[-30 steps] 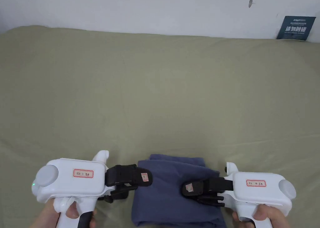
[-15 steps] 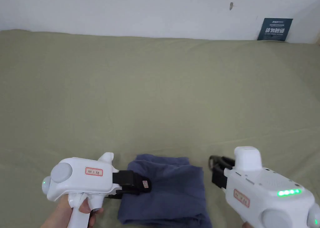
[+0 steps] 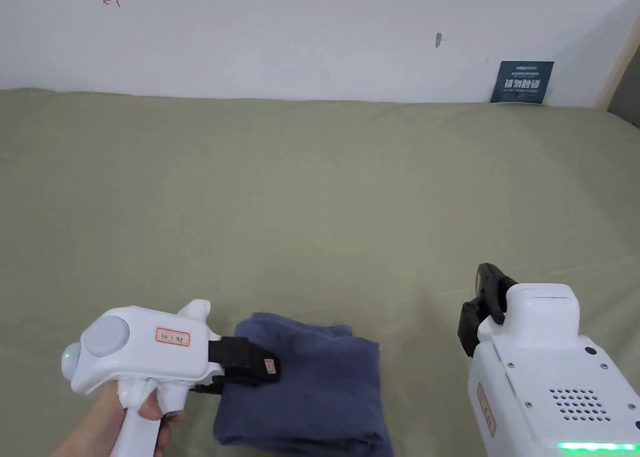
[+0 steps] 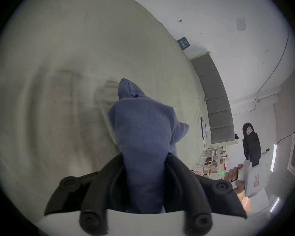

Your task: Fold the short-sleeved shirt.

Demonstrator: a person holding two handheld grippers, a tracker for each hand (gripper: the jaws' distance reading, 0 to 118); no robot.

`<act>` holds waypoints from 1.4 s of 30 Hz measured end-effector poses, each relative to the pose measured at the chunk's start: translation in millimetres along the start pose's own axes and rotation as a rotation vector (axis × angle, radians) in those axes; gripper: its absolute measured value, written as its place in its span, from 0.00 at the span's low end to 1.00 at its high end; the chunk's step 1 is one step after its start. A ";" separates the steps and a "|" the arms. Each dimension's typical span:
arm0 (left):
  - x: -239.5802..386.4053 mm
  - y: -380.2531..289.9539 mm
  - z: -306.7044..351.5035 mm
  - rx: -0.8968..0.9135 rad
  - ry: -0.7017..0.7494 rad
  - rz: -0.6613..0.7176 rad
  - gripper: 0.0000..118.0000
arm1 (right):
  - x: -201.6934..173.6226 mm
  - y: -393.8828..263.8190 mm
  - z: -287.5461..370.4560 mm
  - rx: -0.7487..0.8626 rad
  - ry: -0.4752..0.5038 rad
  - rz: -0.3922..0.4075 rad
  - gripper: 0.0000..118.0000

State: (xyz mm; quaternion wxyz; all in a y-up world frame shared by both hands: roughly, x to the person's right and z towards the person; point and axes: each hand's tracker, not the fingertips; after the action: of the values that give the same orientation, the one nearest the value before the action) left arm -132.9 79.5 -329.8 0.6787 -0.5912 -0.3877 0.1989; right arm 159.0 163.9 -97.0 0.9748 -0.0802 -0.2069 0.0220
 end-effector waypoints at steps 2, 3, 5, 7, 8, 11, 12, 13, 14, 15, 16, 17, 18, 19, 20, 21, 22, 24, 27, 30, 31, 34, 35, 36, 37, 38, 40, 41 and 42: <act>-11.1 4.4 21.8 0.032 0.021 -0.001 0.22 | -13.0 1.5 -3.5 -0.002 0.045 -0.008 0.00; -18.5 6.3 34.0 0.044 0.025 0.012 0.22 | -23.1 2.8 -5.5 -0.005 0.058 -0.006 0.00; -26.4 2.8 62.7 0.072 0.057 0.021 0.22 | -45.5 4.5 -10.9 0.001 0.112 -0.014 0.00; -45.7 4.3 95.2 0.104 0.093 0.047 0.22 | -74.8 6.5 -16.1 0.002 0.163 -0.011 0.00; -55.4 4.7 114.5 0.123 0.108 0.059 0.22 | -90.5 7.0 -19.3 0.000 0.203 -0.017 0.00; -93.4 8.5 169.0 0.157 0.158 0.101 0.22 | -142.8 7.3 -27.6 -0.013 0.304 -0.026 0.00; -107.8 11.7 189.7 0.166 0.176 0.104 0.22 | -162.4 7.3 -30.9 -0.017 0.345 -0.021 0.00; -119.7 13.7 205.9 0.176 0.198 0.116 0.22 | -180.0 6.9 -33.5 -0.015 0.368 -0.016 0.00; -132.7 16.2 224.2 0.188 0.227 0.129 0.22 | -199.6 6.6 -36.5 -0.021 0.402 -0.015 0.00; -145.9 19.8 242.0 0.192 0.231 0.120 0.22 | -219.2 5.0 -38.5 -0.025 0.443 -0.021 0.00; -157.6 23.7 257.3 0.204 0.245 0.121 0.22 | -236.7 4.1 -41.0 -0.031 0.470 -0.019 0.00; -168.7 27.5 273.0 0.199 0.252 0.118 0.22 | -254.2 2.6 -43.6 -0.038 0.507 -0.015 0.00; -179.0 31.9 287.9 0.199 0.273 0.122 0.22 | -271.9 0.8 -45.8 -0.038 0.521 -0.014 0.00; -189.0 37.2 300.1 0.195 0.280 0.120 0.22 | -285.6 -0.4 -46.8 -0.042 0.539 -0.012 0.00; -196.2 42.7 311.3 0.191 0.302 0.126 0.22 | -300.8 -2.2 -49.7 -0.049 0.569 -0.022 0.00; -205.4 49.9 320.8 0.181 0.326 0.127 0.22 | -313.3 -3.9 -52.3 -0.058 0.582 -0.029 0.00; -212.5 56.9 327.6 0.157 0.354 0.120 0.22 | -324.7 -5.8 -55.1 -0.063 0.599 -0.030 0.00; -226.4 73.9 339.0 0.137 0.440 0.111 0.22 | -345.4 -9.9 -58.0 -0.062 0.606 -0.024 0.00; -237.0 97.6 346.4 0.112 0.536 0.115 0.22 | -369.8 -14.7 -66.6 -0.080 0.630 -0.038 0.00; -247.4 109.3 352.5 0.089 0.531 0.104 0.22 | -384.2 -18.6 -73.2 -0.101 0.654 -0.044 0.00; -247.5 111.3 352.7 0.066 0.540 0.091 0.22 | -387.0 -20.0 -73.3 -0.101 0.662 -0.034 0.00; -251.8 112.8 356.0 0.059 0.550 0.082 0.22 | -392.0 -22.5 -75.2 -0.103 0.680 -0.021 0.00; -251.6 112.3 356.0 0.059 0.550 0.083 0.22 | -394.1 -23.1 -75.4 -0.106 0.684 -0.019 0.00; -256.3 112.9 358.4 0.063 0.560 0.069 0.22 | -396.6 -23.2 -76.2 -0.105 0.685 -0.018 0.00; -254.9 112.1 357.7 0.066 0.574 0.061 0.27 | -398.3 -22.1 -77.0 -0.108 0.684 -0.018 0.00; -251.3 110.2 355.7 0.078 0.613 0.051 0.41 | -398.3 -21.4 -77.5 -0.108 0.694 -0.023 0.00; -243.7 104.0 356.8 0.095 0.676 0.008 0.98 | -401.7 -17.8 -77.1 -0.099 0.696 -0.005 0.00; -239.0 100.5 360.1 0.138 0.668 -0.016 1.00 | -400.1 -14.7 -77.6 -0.100 0.698 -0.009 0.00; -231.1 98.4 370.1 0.205 0.681 -0.019 0.98 | -396.5 -10.8 -77.2 -0.110 0.699 -0.024 0.00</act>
State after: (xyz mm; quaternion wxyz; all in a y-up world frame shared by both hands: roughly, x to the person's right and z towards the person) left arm -539.5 172.9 -491.0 0.8268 -0.5485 -0.1229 0.0220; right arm -171.6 111.7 -323.4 0.9811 -0.1330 0.1372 -0.0293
